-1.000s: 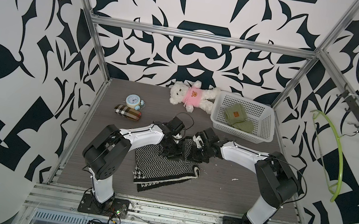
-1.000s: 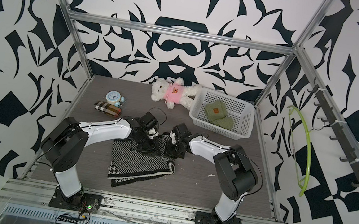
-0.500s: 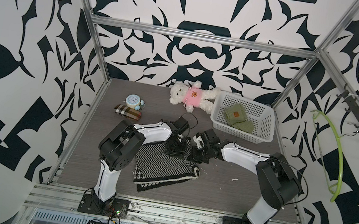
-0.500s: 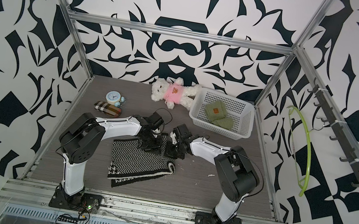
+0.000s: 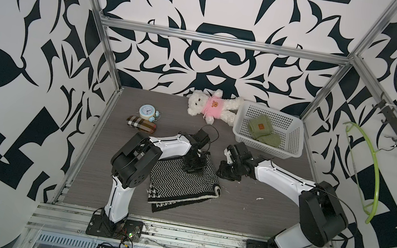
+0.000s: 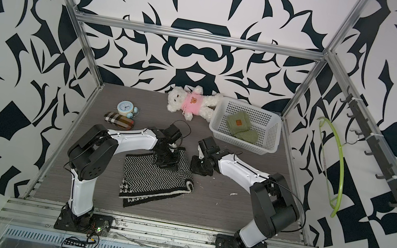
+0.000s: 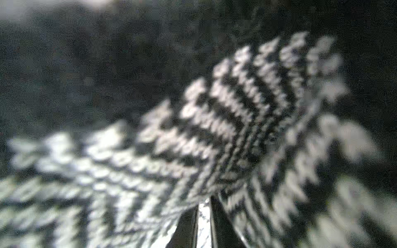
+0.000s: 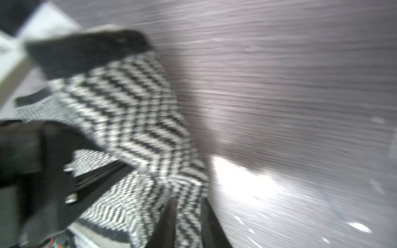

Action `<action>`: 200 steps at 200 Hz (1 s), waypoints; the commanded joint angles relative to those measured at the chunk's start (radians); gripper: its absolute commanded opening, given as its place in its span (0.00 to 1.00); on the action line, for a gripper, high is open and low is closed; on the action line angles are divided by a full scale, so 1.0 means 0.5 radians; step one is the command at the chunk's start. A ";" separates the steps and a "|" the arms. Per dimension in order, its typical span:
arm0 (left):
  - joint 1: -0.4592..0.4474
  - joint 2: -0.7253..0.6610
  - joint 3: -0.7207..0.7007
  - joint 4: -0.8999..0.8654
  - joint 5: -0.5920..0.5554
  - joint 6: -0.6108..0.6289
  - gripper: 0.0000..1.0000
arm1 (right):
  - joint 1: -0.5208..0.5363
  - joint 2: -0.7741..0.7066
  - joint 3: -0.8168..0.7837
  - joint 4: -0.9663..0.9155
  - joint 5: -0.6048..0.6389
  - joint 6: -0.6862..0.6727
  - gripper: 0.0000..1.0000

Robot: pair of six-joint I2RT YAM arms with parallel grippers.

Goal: Roll up the scarf and place it into the basket
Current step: Roll the scarf at the center of the board.

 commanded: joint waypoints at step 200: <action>-0.015 -0.270 -0.166 -0.266 -0.121 -0.056 0.26 | 0.471 0.154 -0.081 0.193 0.090 0.173 0.00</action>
